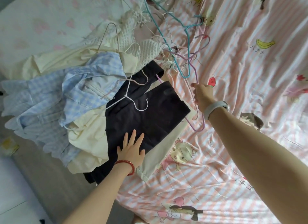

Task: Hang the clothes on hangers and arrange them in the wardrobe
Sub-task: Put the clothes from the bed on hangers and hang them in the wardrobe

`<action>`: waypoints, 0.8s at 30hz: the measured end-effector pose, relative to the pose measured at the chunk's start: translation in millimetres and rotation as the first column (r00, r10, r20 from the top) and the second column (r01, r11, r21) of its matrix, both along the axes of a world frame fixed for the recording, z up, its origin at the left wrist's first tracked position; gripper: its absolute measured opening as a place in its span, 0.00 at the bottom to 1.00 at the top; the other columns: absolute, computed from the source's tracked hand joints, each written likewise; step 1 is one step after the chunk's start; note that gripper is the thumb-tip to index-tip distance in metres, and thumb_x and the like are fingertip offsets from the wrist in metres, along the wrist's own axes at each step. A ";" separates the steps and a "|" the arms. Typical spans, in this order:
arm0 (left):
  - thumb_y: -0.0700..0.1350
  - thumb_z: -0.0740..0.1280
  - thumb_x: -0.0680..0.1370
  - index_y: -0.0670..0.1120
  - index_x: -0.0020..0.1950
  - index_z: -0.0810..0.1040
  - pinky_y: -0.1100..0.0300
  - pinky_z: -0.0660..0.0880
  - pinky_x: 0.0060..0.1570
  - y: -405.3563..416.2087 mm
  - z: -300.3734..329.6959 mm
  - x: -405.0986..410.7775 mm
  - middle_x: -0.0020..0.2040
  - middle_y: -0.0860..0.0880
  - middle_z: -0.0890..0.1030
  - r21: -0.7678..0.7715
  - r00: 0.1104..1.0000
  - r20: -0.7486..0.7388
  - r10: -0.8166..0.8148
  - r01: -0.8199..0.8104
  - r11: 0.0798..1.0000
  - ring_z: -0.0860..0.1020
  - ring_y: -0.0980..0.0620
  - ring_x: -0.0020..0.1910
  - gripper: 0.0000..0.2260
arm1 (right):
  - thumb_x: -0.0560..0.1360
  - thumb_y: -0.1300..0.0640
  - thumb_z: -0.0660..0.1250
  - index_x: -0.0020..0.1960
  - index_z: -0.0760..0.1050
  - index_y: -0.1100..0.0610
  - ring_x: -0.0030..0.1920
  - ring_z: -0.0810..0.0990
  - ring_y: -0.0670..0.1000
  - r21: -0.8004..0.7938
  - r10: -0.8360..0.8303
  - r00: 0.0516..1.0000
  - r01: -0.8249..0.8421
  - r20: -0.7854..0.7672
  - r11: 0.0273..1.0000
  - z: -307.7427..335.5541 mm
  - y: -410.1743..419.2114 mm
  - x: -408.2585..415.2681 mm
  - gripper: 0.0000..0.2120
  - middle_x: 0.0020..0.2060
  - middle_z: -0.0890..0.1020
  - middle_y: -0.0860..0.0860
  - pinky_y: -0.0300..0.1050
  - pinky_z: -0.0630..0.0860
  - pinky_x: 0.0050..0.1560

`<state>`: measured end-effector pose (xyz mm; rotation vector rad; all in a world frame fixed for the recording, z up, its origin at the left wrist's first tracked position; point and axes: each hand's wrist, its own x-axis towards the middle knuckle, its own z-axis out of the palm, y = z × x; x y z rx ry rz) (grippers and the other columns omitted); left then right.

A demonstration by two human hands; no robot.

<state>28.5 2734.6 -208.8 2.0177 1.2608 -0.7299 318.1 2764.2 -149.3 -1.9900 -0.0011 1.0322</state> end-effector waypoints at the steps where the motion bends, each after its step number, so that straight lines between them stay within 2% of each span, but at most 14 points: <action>1: 0.50 0.55 0.79 0.58 0.74 0.45 0.38 0.52 0.69 -0.1 1.2 -0.2 0.76 0.55 0.38 0.001 1.000 -0.004 -0.005 0.005 1.000 0.37 0.49 0.74 0.27 | 0.75 0.60 0.60 0.39 0.72 0.57 0.21 0.61 0.46 0.038 -0.075 0.997 0.076 -0.033 0.996 2.5 -10.9 0.6 0.06 0.27 0.66 0.50 0.31 0.56 0.16; 3: 0.49 0.54 0.80 0.57 0.75 0.46 0.39 0.53 0.69 -0.5 4.8 -0.1 0.76 0.54 0.38 0.003 1.000 -0.014 -0.014 0.014 1.000 0.37 0.49 0.74 0.26 | 0.74 0.56 0.63 0.34 0.71 0.56 0.18 0.60 0.44 0.087 -0.154 0.986 0.159 -0.067 0.983 8.6 -33.7 -0.7 0.10 0.22 0.65 0.47 0.32 0.55 0.17; 6: 0.49 0.54 0.80 0.55 0.75 0.49 0.42 0.55 0.69 -3.7 12.2 -0.1 0.76 0.53 0.41 -0.013 1.000 -0.004 0.020 -0.020 1.000 0.39 0.49 0.74 0.25 | 0.73 0.47 0.65 0.29 0.67 0.54 0.19 0.59 0.44 0.109 -0.139 0.989 0.143 -0.043 0.984 18.6 -61.0 -6.3 0.18 0.20 0.64 0.46 0.34 0.56 0.20; 9: 0.48 0.56 0.80 0.51 0.75 0.54 0.48 0.56 0.70 -9.1 28.0 2.2 0.77 0.50 0.48 -0.042 0.983 0.083 0.164 -0.161 0.986 0.43 0.48 0.75 0.23 | 0.73 0.47 0.65 0.28 0.61 0.53 0.22 0.56 0.46 0.176 -0.143 0.989 0.146 -0.028 0.974 32.7 -81.7 -14.9 0.20 0.24 0.60 0.49 0.39 0.54 0.24; 12: 0.46 0.57 0.80 0.48 0.73 0.59 0.52 0.56 0.69 -10.1 51.9 6.8 0.75 0.47 0.55 -0.006 0.948 0.206 0.244 -0.248 0.969 0.50 0.48 0.74 0.22 | 0.73 0.48 0.66 0.28 0.59 0.52 0.22 0.55 0.45 0.266 -0.171 0.985 0.174 -0.033 0.948 49.4 -101.7 -26.4 0.21 0.25 0.58 0.50 0.38 0.54 0.25; 15: 0.45 0.58 0.79 0.47 0.72 0.62 0.56 0.57 0.69 -3.4 85.8 15.2 0.73 0.46 0.60 0.085 0.912 0.348 0.218 -0.263 0.961 0.57 0.49 0.73 0.21 | 0.72 0.49 0.68 0.28 0.61 0.52 0.23 0.57 0.45 0.336 -0.198 0.980 0.190 -0.011 0.923 69.8 -123.8 -30.9 0.21 0.23 0.60 0.49 0.38 0.56 0.28; 18: 0.43 0.59 0.79 0.46 0.71 0.64 0.58 0.60 0.67 8.3 129.8 29.5 0.71 0.47 0.63 0.174 0.850 0.489 0.196 -0.315 0.933 0.63 0.50 0.70 0.19 | 0.73 0.50 0.68 0.19 0.68 0.53 0.19 0.67 0.38 0.392 -0.226 0.973 0.223 -0.040 0.893 92.4 -142.4 -32.3 0.24 0.17 0.69 0.41 0.28 0.62 0.23; 19: 0.43 0.59 0.79 0.46 0.71 0.64 0.60 0.61 0.65 11.0 145.1 34.8 0.71 0.47 0.64 0.200 0.828 0.529 0.186 -0.334 0.921 0.64 0.50 0.69 0.19 | 0.72 0.50 0.68 0.19 0.71 0.52 0.19 0.68 0.37 0.403 -0.236 0.970 0.239 -0.057 0.884 97.9 -150.0 -34.2 0.24 0.17 0.71 0.40 0.26 0.61 0.22; 21: 0.43 0.59 0.79 0.46 0.70 0.65 0.62 0.62 0.62 12.0 173.2 44.4 0.70 0.47 0.66 0.245 0.793 0.590 0.154 -0.358 0.901 0.65 0.51 0.68 0.19 | 0.72 0.49 0.68 0.24 0.73 0.52 0.17 0.66 0.38 0.404 -0.276 0.956 0.294 -0.104 0.866 105.9 -166.7 -40.0 0.19 0.16 0.69 0.40 0.27 0.60 0.22; 24: 0.43 0.59 0.79 0.47 0.71 0.64 0.64 0.61 0.60 -0.6 204.2 54.4 0.70 0.48 0.65 0.285 0.771 0.630 0.093 -0.342 0.895 0.66 0.51 0.68 0.19 | 0.72 0.49 0.68 0.28 0.65 0.53 0.17 0.57 0.41 0.366 -0.328 0.931 0.365 -0.160 0.856 114.2 -197.1 -46.7 0.19 0.15 0.62 0.42 0.33 0.57 0.22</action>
